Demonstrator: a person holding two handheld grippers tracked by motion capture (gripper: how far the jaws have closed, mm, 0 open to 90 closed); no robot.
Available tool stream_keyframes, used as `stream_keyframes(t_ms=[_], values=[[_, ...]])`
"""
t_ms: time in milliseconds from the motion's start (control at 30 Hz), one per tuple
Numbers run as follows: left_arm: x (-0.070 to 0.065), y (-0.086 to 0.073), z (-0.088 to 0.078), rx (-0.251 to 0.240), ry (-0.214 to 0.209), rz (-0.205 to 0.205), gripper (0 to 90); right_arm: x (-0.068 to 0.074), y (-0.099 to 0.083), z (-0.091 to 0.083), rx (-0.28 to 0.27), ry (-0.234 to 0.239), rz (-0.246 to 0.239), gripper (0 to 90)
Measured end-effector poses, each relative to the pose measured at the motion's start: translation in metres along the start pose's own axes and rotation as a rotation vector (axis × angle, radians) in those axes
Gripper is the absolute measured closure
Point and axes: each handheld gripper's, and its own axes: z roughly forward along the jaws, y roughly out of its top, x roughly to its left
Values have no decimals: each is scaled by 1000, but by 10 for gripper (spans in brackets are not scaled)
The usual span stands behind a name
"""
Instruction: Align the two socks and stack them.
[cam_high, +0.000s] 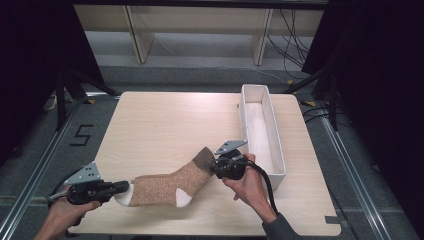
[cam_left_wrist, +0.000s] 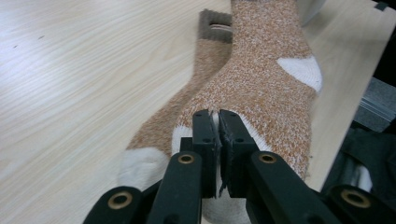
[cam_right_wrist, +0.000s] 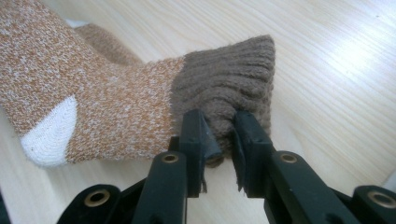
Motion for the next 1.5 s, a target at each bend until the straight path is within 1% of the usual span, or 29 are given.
stream_keyframes(t_ms=[33,133,167,233,267,333,367,433,500,533,600,667,700,767,800,900,933,967,1100,1133,1167,1200,1233,1267,1300,1367,1400,1467,1500], values=[[3,0,1,14,4,3,854,1,3,7,1,0,15,753],[13,-2,6,10,3,-11,854,0,6,13,20,1,5,752],[16,-2,6,26,10,-12,854,-1,8,16,23,-4,7,752],[23,-4,9,26,12,-33,854,-2,10,22,19,-10,4,752],[27,-6,10,29,14,-38,854,-2,11,27,41,-2,19,752],[32,-8,12,38,16,-42,854,-2,11,30,34,-5,40,752],[33,-9,14,29,12,-52,854,-3,11,31,48,-7,17,752],[36,-12,18,31,6,-56,854,-5,10,34,60,-19,25,751],[36,-13,21,41,8,-59,854,-6,9,36,69,-23,32,751],[36,-13,24,28,-1,-68,854,-7,9,37,71,-29,18,751],[36,-14,25,35,0,-62,853,-9,8,39,71,-36,-4,751],[35,-16,29,23,-10,-76,854,-10,7,39,87,-37,13,750],[35,-16,29,37,-13,-65,853,-10,6,39,97,-40,33,750],[34,-17,31,26,-10,-77,853,-12,4,40,100,-43,29,749],[35,-17,31,50,-7,-60,853,-12,3,40,105,-46,38,749],[36,-21,36,75,0,-54,852,-15,-1,45,126,-50,34,741],[36,-23,39,69,4,-60,852,-16,-3,47,135,-49,44,736],[36,-24,40,88,14,-49,851,-18,-6,52,159,-51,43,729],[35,-26,43,93,19,-60,849,-19,-8,56,158,-56,33,717],[35,-27,44,86,22,-58,847,-18,-8,56,168,-52,48,709],[34,-27,44,84,20,-56,845,-15,-8,55,197,-56,94,698],[34,-27,44,94,22,-52,843,-16,-8,55,189,-42,85,678],[33,-27,43,97,32,-48,836,-19,-8,56,168,-57,53,656],[33,-26,42,97,41,-45,805,-18,-8,55,168,-57,60,631],[33,-25,41,99,47,-41,717,-16,-5,49,174,-74,111,584],[32,-24,36,94,69,-35,695,-17,-4,47,156,-66,110,569],[30,-23,34,75,80,-41,676,-17,-2,44,137,-75,115,556],[25,-21,29,54,96,-53,631,-19,2,37,90,-91,96,564],[21,-20,27,50,97,-47,621,-20,5,33,72,-79,76,583]])
